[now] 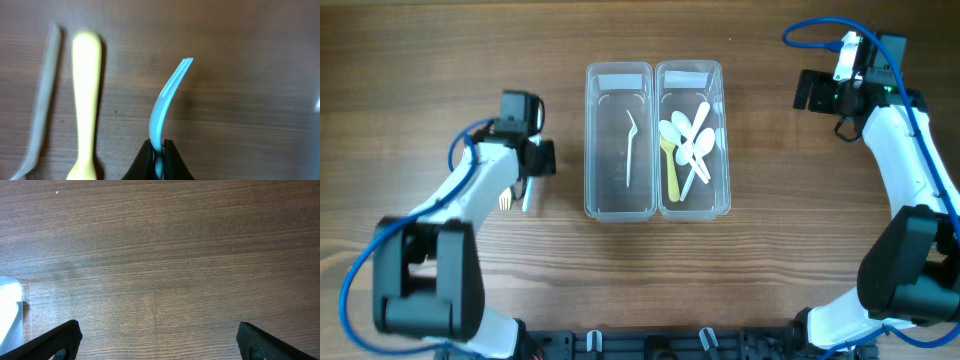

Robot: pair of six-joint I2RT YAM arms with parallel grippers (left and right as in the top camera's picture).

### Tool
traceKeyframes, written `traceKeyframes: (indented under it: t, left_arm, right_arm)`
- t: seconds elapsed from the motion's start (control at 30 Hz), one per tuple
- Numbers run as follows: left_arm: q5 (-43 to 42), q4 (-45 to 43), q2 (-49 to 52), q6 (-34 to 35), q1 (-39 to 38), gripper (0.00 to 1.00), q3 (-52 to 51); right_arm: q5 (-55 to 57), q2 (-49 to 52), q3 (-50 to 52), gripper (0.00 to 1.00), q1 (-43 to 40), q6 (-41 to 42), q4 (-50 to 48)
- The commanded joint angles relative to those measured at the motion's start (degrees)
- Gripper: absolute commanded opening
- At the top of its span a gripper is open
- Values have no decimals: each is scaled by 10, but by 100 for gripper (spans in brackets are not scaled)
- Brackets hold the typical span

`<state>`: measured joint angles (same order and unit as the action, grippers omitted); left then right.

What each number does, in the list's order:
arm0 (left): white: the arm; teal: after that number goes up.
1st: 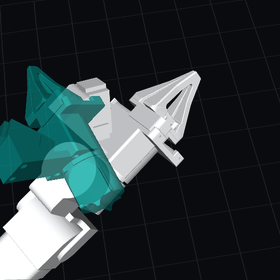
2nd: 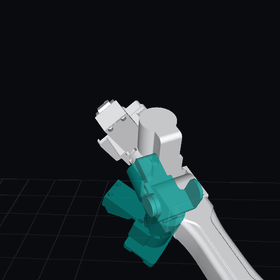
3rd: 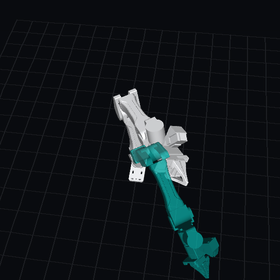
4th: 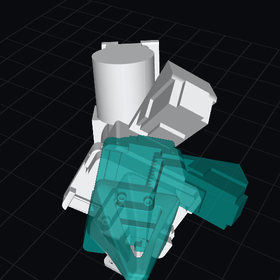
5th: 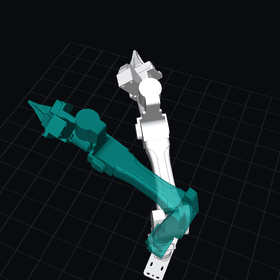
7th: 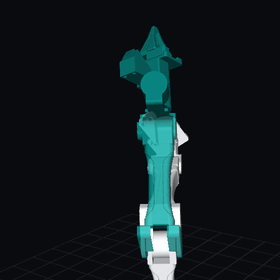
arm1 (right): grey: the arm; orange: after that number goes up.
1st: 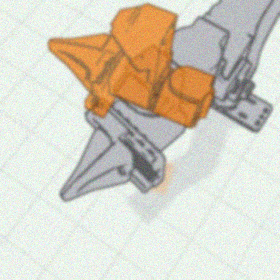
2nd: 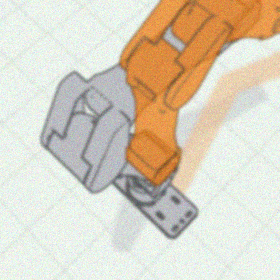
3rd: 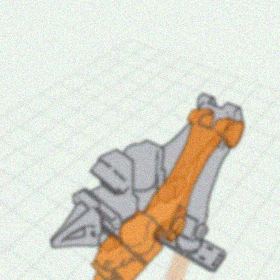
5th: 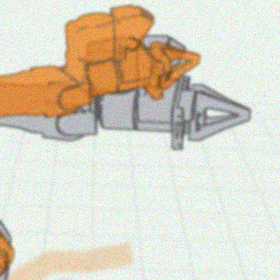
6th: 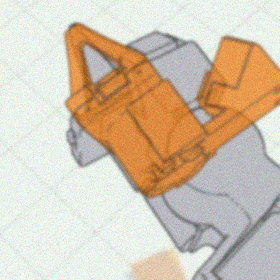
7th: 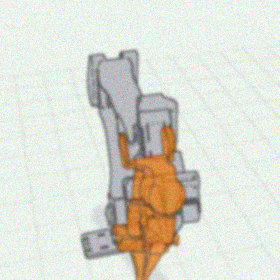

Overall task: Pack container
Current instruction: 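Grasp the light blue fork with the left gripper, then carry the light blue fork into the left container and release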

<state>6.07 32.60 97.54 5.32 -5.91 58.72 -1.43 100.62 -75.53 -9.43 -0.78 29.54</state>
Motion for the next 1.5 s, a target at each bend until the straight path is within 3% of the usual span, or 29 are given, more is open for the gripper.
traceKeyframes:
  t: [0.0,0.07,0.23,0.6,0.7,0.73,0.77,1.03,1.17,1.3,1.47]
  left_arm:
    - [-146,24,-106,16,-16,4,84]
    - [-198,17,-140,33,-32,4,91]
    - [-202,11,-170,134,-78,4,91]
    - [-202,-29,-57,191,-142,7,91]
    - [-206,-41,-57,191,-142,45,91]
    - [-206,-46,-59,191,-142,63,91]
    - [-206,-50,-61,182,-140,72,92]
    - [-170,-7,-182,113,-40,78,108]
    - [-95,67,-237,92,29,70,108]
    - [-63,101,-218,30,56,68,103]
    - [-47,115,-124,-6,58,56,99]
  right_arm:
    - [2,-9,-1,100,2,-6,0]
    - [2,-9,-1,100,2,-6,0]
    - [2,-9,-1,100,2,-6,0]
    - [2,-9,-1,100,2,-6,0]
    - [2,-9,-1,100,2,-6,0]
    - [2,-9,-1,100,2,-6,0]
    - [2,-9,-1,100,2,-6,0]
    - [2,-9,-1,100,2,-6,0]
    - [2,-9,-1,100,2,-6,0]
    - [2,-9,-1,100,2,-6,0]
    - [2,-9,-1,100,2,-6,0]
